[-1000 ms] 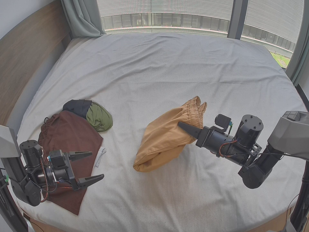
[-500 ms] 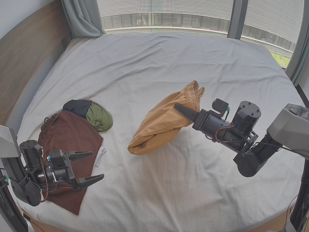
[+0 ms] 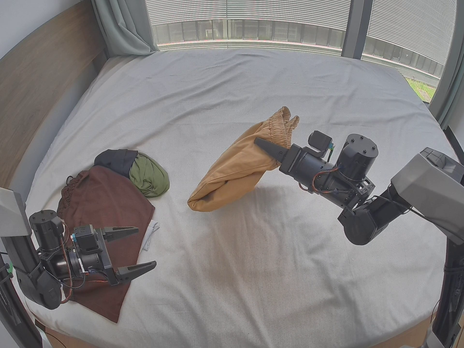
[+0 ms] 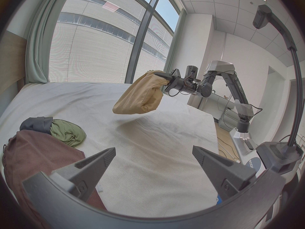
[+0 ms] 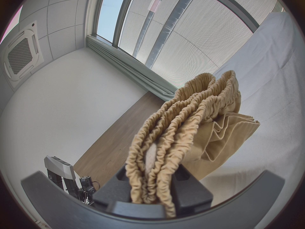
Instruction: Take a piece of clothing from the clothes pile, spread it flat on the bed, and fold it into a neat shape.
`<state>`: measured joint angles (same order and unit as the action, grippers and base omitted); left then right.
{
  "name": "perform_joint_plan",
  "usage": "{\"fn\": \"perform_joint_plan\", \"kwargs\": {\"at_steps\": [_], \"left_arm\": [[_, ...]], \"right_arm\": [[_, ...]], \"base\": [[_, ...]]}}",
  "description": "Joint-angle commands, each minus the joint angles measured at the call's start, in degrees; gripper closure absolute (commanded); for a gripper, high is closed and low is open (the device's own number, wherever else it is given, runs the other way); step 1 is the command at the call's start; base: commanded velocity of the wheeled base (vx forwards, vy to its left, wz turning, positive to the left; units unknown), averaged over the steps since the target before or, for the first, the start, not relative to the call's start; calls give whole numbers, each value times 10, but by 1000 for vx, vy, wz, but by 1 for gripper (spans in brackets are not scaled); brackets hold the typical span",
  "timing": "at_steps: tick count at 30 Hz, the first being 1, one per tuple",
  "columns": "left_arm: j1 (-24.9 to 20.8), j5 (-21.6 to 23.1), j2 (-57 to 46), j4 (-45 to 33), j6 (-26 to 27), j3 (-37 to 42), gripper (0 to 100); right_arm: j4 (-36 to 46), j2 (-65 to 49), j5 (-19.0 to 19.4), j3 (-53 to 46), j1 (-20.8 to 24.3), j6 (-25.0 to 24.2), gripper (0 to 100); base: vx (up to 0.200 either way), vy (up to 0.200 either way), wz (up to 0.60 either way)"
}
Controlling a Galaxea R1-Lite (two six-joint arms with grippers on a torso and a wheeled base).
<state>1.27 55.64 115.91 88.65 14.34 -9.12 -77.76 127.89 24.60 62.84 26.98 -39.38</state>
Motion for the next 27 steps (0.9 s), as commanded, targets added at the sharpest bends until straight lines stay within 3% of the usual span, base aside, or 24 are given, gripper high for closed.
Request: {"fn": "perform_joint_plan", "kwargs": {"at_steps": [1,13,27], "left_arm": [[1,0,0,0,0,0,0],[1,0,1,0,0,1,0],[1,0,4,0,0,2,0]], "right_arm": [[20,25,0,44,-5,0,100],[71,62,1,129,-15,-11,100],[128,141,-3,299,-25,-36,100]], "base": [[0,0,0],[0,0,0],[0,0,0]]}}
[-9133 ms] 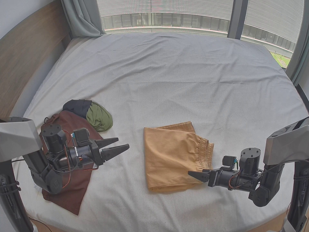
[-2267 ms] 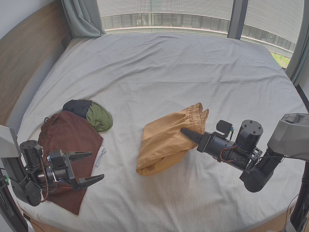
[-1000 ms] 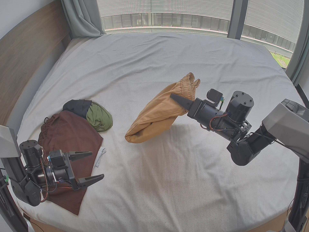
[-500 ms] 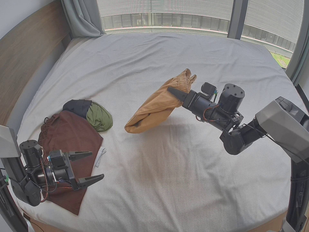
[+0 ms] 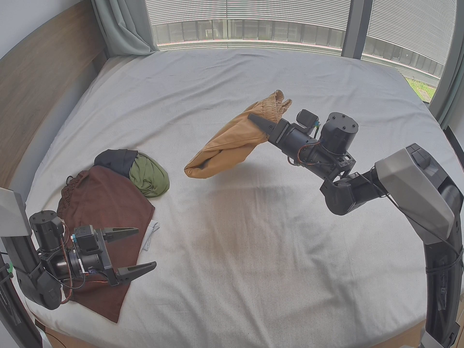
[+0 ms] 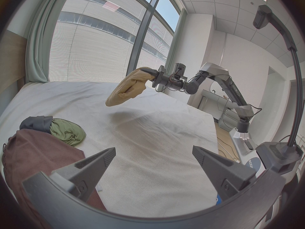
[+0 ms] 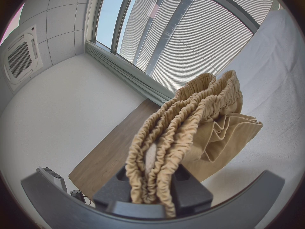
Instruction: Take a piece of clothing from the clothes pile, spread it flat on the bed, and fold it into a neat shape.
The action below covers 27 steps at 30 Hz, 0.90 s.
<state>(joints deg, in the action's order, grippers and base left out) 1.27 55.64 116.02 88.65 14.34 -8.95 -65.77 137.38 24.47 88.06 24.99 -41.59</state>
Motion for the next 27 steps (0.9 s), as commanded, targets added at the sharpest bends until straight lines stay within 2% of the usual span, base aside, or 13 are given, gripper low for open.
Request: {"fn": "perform_joint_plan", "kwargs": {"at_steps": [1,9,18,27], "left_arm": [[1,0,3,0,0,1,0],[2,0,5,0,0,1,0],[1,0,4,0,0,2,0],[4,0,7,0,0,1,0]], "right_arm": [[8,53,-2,52,-7,-16,100],[34,96,-3,69,-14,-18,100],[36,94,-3,76,-16,-18,100],[86,95,-2,154,-20,-18,100]], "base": [[0,0,0],[0,0,0],[0,0,0],[0,0,0]]}}
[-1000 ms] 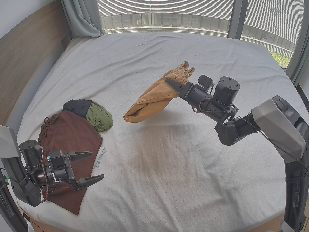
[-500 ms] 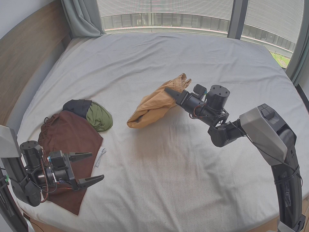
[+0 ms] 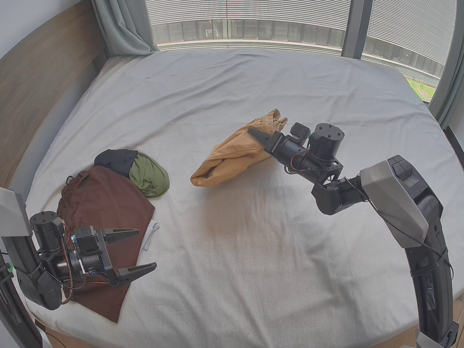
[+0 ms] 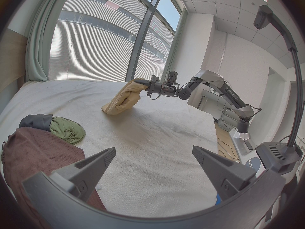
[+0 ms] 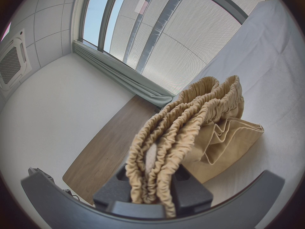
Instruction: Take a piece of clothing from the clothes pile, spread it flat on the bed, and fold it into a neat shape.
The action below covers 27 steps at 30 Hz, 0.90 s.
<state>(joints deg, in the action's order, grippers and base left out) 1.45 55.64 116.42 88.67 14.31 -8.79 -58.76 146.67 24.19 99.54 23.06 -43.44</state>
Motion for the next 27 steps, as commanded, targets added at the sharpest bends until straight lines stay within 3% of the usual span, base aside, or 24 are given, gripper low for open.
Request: {"fn": "perform_joint_plan", "kwargs": {"at_steps": [1,8,19,27], "left_arm": [[2,0,3,0,0,-1,0],[3,0,5,0,0,-1,0],[3,0,12,0,0,-2,0],[2,0,11,0,-1,1,0]], "right_arm": [[22,4,0,54,-1,0,100],[80,25,0,151,0,-1,100],[94,67,-5,151,-6,-25,100],[80,41,-7,24,-7,-24,100]], "base": [[0,0,0],[0,0,0],[0,0,0],[0,0,0]]}}
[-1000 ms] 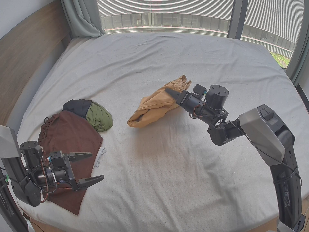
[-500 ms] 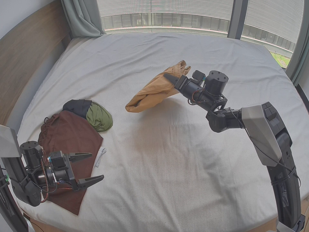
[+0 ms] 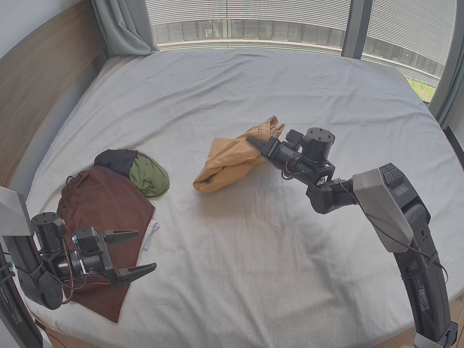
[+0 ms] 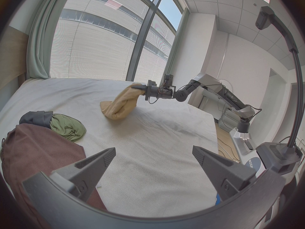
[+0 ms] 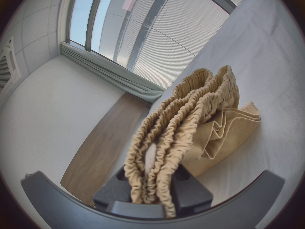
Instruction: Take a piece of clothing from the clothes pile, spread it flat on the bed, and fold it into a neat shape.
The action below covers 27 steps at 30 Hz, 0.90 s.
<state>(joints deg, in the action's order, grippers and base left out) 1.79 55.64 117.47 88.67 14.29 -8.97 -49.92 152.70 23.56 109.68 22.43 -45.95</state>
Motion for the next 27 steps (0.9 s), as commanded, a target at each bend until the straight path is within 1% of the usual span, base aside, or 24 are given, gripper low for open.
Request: {"fn": "perform_joint_plan", "kwargs": {"at_steps": [1,9,11,15,27], "left_arm": [[-3,0,0,-1,0,3,0],[-1,0,-2,-1,0,2,0],[-2,0,-3,-1,0,2,0],[-4,0,-1,-1,0,2,0],[-4,0,0,-1,0,2,0]], "right_arm": [[-11,-23,-1,-94,-1,1,100],[-62,-26,-4,-191,-10,2,100],[-70,-25,-11,-210,-12,2,100],[-95,-19,-15,-223,-19,2,100],[-97,-11,-21,-233,-29,2,100]], "base": [[0,0,0],[0,0,0],[0,0,0],[0,0,0],[0,0,0]]}}
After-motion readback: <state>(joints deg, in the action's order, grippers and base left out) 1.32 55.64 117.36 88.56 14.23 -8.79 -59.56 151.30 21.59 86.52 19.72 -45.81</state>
